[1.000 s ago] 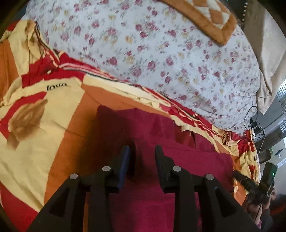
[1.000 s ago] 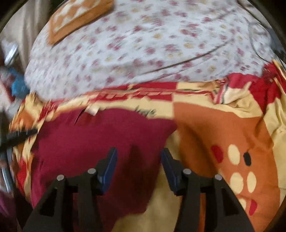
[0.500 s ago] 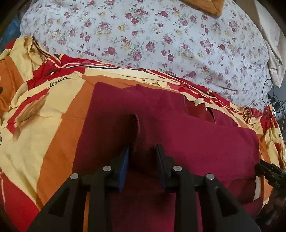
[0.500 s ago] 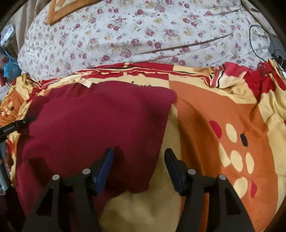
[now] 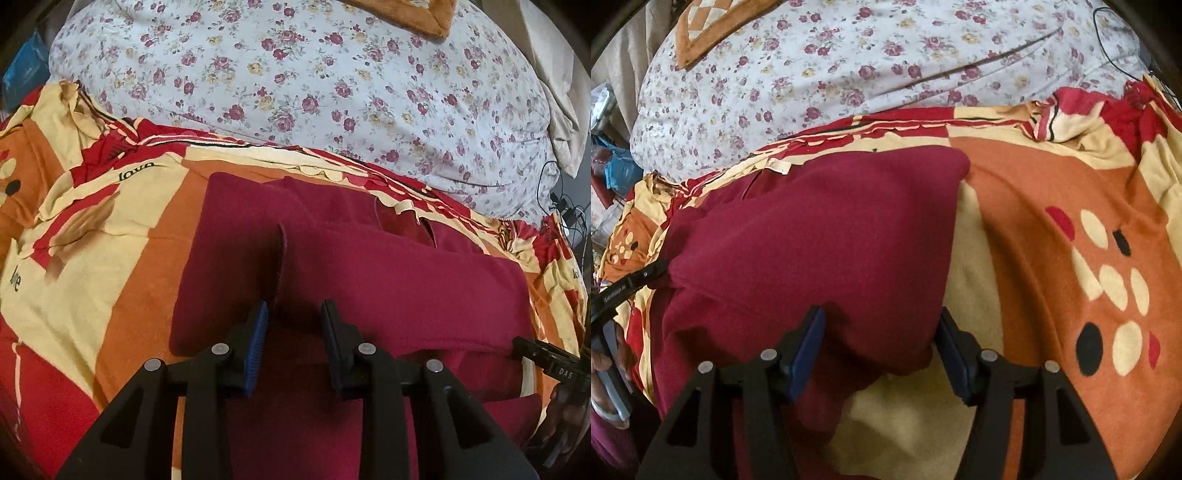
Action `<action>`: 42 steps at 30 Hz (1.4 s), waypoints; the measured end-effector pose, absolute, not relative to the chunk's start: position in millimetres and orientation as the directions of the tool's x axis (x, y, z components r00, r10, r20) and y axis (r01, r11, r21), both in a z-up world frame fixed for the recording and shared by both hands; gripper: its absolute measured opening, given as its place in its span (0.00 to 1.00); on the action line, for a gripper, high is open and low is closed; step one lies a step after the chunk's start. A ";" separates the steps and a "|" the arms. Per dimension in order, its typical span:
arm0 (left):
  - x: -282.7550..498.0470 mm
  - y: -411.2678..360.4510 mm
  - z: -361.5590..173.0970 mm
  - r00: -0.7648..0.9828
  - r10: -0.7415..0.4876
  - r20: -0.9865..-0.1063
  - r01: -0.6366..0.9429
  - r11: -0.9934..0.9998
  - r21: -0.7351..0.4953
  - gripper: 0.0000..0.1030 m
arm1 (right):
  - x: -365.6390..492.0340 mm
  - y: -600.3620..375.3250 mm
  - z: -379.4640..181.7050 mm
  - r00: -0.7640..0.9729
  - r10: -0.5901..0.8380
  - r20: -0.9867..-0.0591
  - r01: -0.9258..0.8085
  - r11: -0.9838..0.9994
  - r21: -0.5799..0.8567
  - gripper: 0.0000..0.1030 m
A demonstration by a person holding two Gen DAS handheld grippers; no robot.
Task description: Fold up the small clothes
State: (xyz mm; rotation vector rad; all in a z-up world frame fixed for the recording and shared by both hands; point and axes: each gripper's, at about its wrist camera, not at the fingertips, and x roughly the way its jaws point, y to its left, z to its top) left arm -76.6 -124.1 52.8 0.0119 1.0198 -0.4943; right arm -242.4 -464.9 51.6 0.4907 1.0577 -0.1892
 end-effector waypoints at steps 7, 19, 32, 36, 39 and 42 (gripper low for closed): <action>-79.6 -122.6 52.0 0.413 -0.396 -0.820 0.396 0.889 -0.229 0.18 | -241.2 -463.2 49.0 0.489 0.067 -0.870 0.384 0.879 0.284 0.62; -101.5 -101.9 54.1 0.371 -0.424 -0.826 0.400 0.876 -0.269 0.18 | -241.0 -455.3 55.6 0.490 0.011 -0.872 0.324 0.926 0.194 0.37; -162.2 -41.8 38.9 0.176 -0.497 -0.849 0.372 0.833 -0.410 0.31 | -312.6 -462.0 76.9 0.484 0.309 -0.818 0.234 0.856 0.462 0.73; -186.0 -33.5 29.7 0.136 -0.479 -0.867 0.369 0.837 -0.404 0.32 | -331.6 -450.6 72.4 0.421 0.306 -0.854 0.207 0.884 0.419 0.73; -205.4 -29.6 25.9 0.132 -0.472 -0.872 0.370 0.839 -0.398 0.32 | -346.3 -441.6 68.5 0.382 0.293 -0.877 0.180 0.907 0.381 0.74; -222.0 -29.7 19.6 0.105 -0.466 -0.879 0.360 0.841 -0.403 0.33 | -361.6 -433.7 62.7 0.350 0.278 -0.895 0.172 0.920 0.353 0.74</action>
